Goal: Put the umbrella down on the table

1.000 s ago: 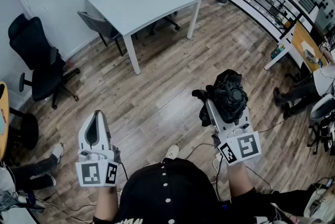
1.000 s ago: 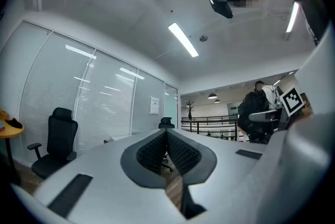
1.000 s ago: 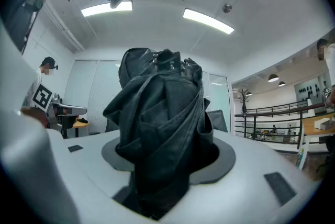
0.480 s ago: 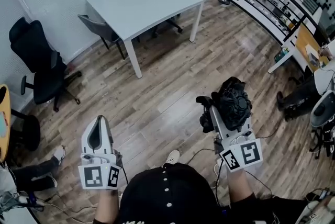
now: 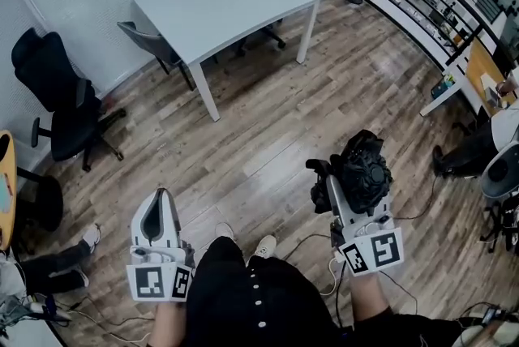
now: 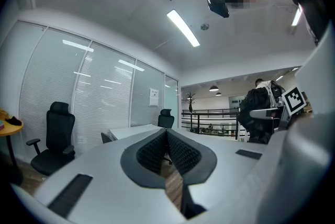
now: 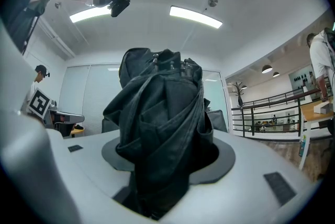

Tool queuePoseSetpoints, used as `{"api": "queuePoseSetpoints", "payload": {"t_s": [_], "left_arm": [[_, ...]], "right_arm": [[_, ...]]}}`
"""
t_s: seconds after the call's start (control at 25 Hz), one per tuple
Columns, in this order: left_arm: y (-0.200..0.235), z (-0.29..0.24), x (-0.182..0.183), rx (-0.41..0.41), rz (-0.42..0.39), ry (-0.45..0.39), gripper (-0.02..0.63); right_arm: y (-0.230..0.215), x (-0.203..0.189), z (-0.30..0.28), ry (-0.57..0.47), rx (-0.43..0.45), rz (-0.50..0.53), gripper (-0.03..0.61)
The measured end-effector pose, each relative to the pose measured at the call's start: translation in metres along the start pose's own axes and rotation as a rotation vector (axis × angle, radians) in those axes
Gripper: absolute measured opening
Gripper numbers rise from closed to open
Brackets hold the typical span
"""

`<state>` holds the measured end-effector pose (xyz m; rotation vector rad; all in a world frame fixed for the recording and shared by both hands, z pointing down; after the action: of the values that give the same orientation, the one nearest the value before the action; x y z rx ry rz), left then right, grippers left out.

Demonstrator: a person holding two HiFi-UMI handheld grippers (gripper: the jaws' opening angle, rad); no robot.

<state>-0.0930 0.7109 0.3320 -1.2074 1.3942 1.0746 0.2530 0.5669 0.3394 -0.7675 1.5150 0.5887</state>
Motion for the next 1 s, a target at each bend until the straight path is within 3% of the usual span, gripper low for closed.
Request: {"api": "queuePoseSetpoints", "payload": {"t_s": [0.24,0.64,1.0], "left_arm": [[0.005,-0.039,-0.007,-0.029,0.011,0.029,0.015],[0.027,-0.116,0.018,-0.09,0.02,-0.044,0.015],[0.055,-0.174,0.029,-0.128,0.031,-0.056,0.015]], "right_arm": [[-0.014,-0.007,-0.024,0.031,-0.005,-0.036,0.262],[-0.033,0.021,-0.079,-0.005,-0.04,-0.016,0.262],[-0.036,0.031,-0.134,-0.001,-0.053,-0.023,0.262]]}}
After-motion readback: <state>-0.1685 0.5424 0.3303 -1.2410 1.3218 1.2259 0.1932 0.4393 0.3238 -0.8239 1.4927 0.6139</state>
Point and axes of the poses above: the fingertips, and each gripper's own axes: z backward along the fingers, y to its left, x out of its top, the point moved 8 cm from there along z, backward along the fingers, and after that the axes turned 5 degrees about y, right-handed, at the moved point
